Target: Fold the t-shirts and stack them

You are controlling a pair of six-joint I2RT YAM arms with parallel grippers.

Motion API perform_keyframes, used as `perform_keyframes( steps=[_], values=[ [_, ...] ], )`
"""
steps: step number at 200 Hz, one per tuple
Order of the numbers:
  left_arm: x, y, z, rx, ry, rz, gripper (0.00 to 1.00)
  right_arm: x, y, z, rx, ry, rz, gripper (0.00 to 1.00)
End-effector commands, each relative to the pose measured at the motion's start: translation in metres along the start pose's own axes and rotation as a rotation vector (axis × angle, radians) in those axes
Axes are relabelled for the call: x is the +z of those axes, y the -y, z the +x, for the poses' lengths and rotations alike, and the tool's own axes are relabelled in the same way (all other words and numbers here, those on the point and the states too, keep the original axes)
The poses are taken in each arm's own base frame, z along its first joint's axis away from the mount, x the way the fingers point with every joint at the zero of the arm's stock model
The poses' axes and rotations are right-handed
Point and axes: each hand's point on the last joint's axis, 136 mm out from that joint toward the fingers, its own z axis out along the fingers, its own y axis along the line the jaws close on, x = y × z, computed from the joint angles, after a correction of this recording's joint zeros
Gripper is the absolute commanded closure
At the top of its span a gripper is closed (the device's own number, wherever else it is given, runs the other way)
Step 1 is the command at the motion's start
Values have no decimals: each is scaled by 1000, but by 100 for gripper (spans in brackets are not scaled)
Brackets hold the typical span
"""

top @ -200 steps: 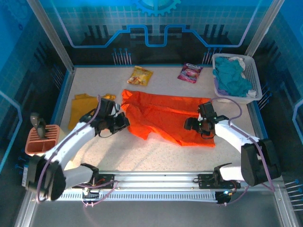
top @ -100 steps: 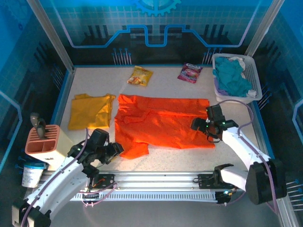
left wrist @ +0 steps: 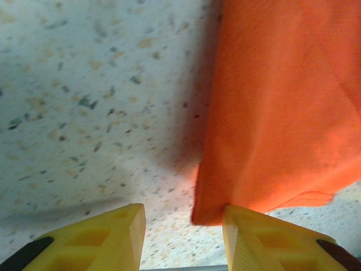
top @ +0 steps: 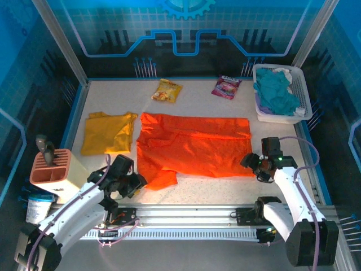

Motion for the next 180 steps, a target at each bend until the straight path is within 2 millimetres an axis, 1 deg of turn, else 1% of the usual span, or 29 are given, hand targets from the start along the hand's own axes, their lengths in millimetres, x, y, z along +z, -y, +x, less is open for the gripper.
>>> perform_keyframes(
  steps=[1,22,38,59,78,108,143,163,180],
  values=[
    [4,11,-3,5,9,48,58,1,20,17,86,-54,68,28],
    [5,17,-5,9,10,68,58,5,22,22,119,-77,65,31],
    [6,16,-5,17,12,63,58,14,23,26,146,-88,45,32],
    [8,19,-6,17,13,74,61,26,15,22,175,-84,-6,35],
    [9,21,-8,16,15,83,63,34,10,16,180,-86,-17,40],
    [11,27,-11,12,27,100,66,42,5,11,159,-89,-32,52],
    [15,30,-13,18,23,104,73,41,2,7,143,-71,-48,70],
    [16,30,-12,20,15,97,80,39,3,4,130,-51,-44,79],
    [13,30,-12,39,12,82,85,37,2,0,121,-36,-51,88]
  ],
)
